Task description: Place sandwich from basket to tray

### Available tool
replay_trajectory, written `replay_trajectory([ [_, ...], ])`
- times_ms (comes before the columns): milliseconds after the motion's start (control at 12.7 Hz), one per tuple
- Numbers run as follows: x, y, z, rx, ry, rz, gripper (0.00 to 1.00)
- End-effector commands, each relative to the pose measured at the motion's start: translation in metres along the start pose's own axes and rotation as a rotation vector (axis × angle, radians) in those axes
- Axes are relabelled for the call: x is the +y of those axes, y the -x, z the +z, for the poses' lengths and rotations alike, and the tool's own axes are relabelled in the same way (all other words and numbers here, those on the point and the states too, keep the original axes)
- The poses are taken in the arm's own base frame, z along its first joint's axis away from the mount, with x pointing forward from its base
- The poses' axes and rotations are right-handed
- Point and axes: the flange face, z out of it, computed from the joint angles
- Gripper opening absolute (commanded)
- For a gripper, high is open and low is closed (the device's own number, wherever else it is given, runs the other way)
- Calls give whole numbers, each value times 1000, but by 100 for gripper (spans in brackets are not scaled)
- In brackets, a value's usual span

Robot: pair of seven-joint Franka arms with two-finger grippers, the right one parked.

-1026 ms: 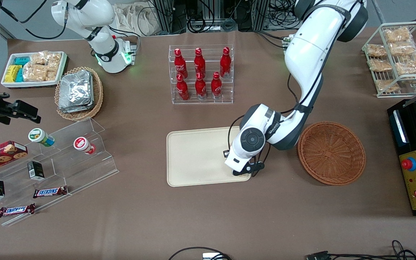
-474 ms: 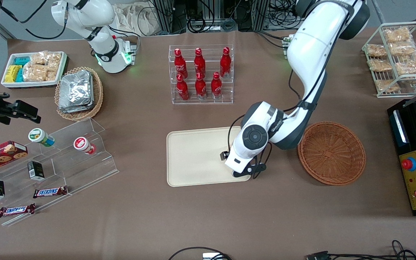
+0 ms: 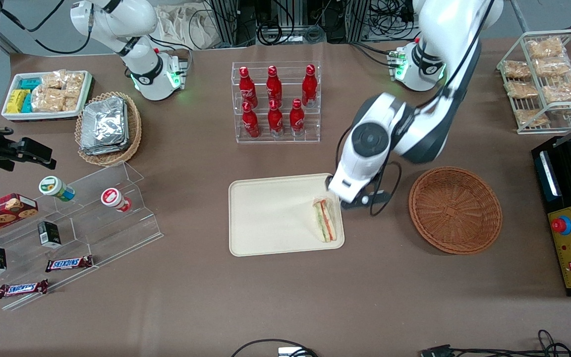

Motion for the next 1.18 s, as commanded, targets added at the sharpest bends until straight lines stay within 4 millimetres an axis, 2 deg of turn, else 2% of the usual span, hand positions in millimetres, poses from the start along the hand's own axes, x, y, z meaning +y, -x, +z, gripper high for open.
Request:
replay_trajectory([
  [0,-79,23,-32,10,-33,71,100],
  [237,-157,-5,-66,14,-24,90,100],
  [395,-226,-31,-87,12,-11,85,100],
  [553,-279,-57,-115,-15,-1,99,100],
  [632,-300,-67,-124,-26,6,109,100],
  [789,-322,-92,-132,-20,29,95,100],
  [947,-333,-114,-126,-60,34,9,100],
  [1105,-337,-115,-132,-87,26,-130,100],
])
